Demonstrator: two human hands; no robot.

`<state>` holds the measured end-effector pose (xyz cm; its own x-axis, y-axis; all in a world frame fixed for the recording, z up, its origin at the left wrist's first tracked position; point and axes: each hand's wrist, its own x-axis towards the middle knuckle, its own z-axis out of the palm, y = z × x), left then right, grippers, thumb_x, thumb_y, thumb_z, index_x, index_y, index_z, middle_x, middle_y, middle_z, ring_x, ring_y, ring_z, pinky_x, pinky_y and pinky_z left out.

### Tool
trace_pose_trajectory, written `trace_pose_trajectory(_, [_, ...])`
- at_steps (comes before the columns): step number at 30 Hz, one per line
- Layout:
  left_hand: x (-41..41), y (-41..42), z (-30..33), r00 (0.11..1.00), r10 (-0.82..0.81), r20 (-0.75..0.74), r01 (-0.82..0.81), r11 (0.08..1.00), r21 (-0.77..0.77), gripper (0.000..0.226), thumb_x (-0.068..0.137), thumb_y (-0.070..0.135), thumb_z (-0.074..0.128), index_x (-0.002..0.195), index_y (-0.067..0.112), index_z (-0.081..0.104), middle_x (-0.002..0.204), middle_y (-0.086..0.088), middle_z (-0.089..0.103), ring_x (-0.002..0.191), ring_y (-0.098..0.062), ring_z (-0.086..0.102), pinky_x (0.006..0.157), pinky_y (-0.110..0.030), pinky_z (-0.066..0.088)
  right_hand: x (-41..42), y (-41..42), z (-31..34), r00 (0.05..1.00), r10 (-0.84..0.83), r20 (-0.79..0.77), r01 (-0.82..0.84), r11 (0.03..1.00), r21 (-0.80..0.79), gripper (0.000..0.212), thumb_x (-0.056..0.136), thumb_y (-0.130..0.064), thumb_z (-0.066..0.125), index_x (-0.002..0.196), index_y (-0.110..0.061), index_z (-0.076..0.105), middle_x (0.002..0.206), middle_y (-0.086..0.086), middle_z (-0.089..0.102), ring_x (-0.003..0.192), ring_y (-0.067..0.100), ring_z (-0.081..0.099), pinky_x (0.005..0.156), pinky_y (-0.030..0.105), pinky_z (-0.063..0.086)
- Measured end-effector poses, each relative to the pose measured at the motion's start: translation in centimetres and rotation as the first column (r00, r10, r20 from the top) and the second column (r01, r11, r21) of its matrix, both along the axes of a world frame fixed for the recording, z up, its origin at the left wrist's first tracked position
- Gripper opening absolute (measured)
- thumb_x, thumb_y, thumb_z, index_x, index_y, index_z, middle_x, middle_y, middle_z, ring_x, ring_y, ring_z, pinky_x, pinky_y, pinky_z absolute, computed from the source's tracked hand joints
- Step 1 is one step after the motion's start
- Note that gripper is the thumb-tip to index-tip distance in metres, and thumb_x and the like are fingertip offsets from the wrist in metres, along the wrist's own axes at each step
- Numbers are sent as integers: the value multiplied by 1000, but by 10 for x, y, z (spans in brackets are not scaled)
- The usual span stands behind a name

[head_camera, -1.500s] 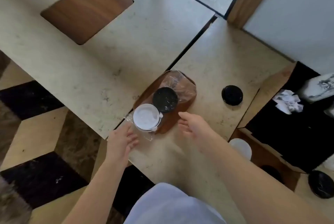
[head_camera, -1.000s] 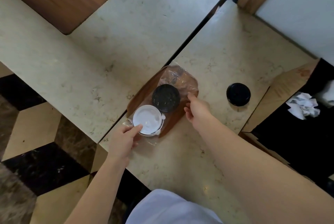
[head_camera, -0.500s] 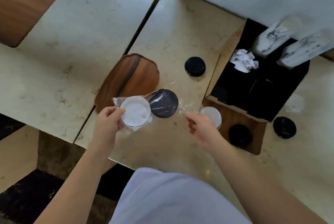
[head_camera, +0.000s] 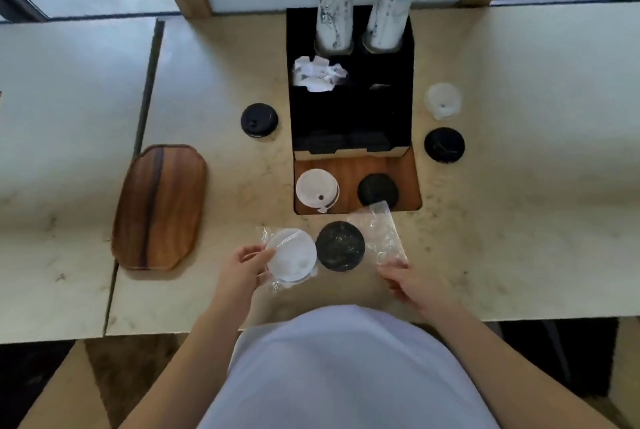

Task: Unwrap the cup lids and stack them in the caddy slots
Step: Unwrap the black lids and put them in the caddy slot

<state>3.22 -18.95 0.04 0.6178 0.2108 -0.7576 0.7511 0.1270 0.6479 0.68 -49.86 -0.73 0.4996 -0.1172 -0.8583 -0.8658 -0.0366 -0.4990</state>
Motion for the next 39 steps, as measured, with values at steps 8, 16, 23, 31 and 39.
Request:
trace_pose_trajectory(8, [14,-28,2,998,-59,-29,61,995,75,36,84,22,80,116,12,65,112,-13,71,86,-22,68,69,-31,57,-24,-26,-16,998,-34,58,35,999,-18,15,86,-25,75,82,-15,64,68,-2,62,61,9,57,57,22,50])
trace_pose_trajectory(16, [16,-60,19,770,-638,-9,378,445,812,61,86,16,74,140,12,46,139,-8,52,128,-26,49,105,-39,43,26,-61,-3,924,347,159,-257,873,-414,19,86,-36,72,94,-25,58,87,-4,61,76,9,58,58,23,39])
trace_pose_trajectory(23, [18,-120,9,435,-900,-4,521,249,817,64,85,35,75,141,21,49,142,-4,51,131,-26,43,109,-42,39,79,-68,10,658,723,211,-510,633,-582,40,93,-29,61,131,-30,51,80,-14,56,65,3,57,50,19,38])
trace_pose_trajectory(31, [8,-149,-9,203,-947,-250,552,-100,828,81,90,56,60,157,32,21,163,-10,21,151,-36,11,122,-54,14,113,-48,-3,556,818,149,-626,529,-573,33,97,-24,55,129,-31,58,103,2,67,73,14,65,55,23,46])
trace_pose_trajectory(39, [8,-147,-10,244,-951,-188,498,-43,866,80,81,49,75,150,32,37,154,-8,39,139,-33,35,114,-50,28,128,-62,-5,470,870,148,-612,443,-656,7,93,-23,64,88,-28,66,83,-17,59,85,11,61,60,20,41])
